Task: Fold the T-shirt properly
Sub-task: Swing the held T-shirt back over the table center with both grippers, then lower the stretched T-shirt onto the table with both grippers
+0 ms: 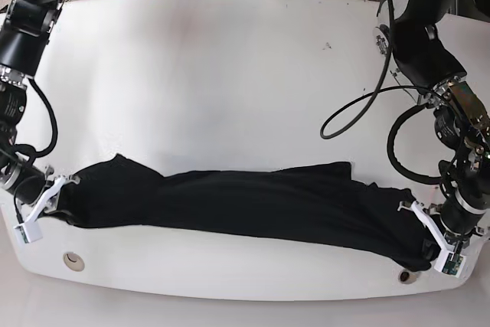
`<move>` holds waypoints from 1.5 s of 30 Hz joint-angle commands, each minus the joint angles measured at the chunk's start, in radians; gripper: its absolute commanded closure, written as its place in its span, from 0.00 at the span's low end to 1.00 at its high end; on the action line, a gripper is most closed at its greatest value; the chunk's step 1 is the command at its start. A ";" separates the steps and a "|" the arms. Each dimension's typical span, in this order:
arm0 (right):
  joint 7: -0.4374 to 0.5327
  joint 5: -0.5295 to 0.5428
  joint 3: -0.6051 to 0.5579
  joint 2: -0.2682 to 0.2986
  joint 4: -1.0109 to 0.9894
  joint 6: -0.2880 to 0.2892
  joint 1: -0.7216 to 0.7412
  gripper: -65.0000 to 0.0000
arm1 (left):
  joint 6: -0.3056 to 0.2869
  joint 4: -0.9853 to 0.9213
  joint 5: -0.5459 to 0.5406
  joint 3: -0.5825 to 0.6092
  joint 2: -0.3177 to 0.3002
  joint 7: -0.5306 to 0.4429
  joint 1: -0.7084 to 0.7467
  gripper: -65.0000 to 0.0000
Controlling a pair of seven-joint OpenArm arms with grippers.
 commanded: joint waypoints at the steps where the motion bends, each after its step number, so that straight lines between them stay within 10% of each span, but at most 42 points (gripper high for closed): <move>1: 0.034 0.024 0.010 0.028 0.019 0.001 0.003 1.00 | 0.005 0.011 -0.012 -0.002 -0.011 -0.023 -0.008 1.00; 32: -0.001 0.013 0.109 -0.035 0.065 -0.007 -0.248 1.00 | 0.005 0.123 0.007 -0.083 -0.018 0.003 0.363 1.00; 45: 0.090 -0.098 0.019 -0.111 0.046 -0.006 -0.273 1.00 | 0.005 -0.137 0.003 -0.073 -0.038 -0.176 0.361 0.98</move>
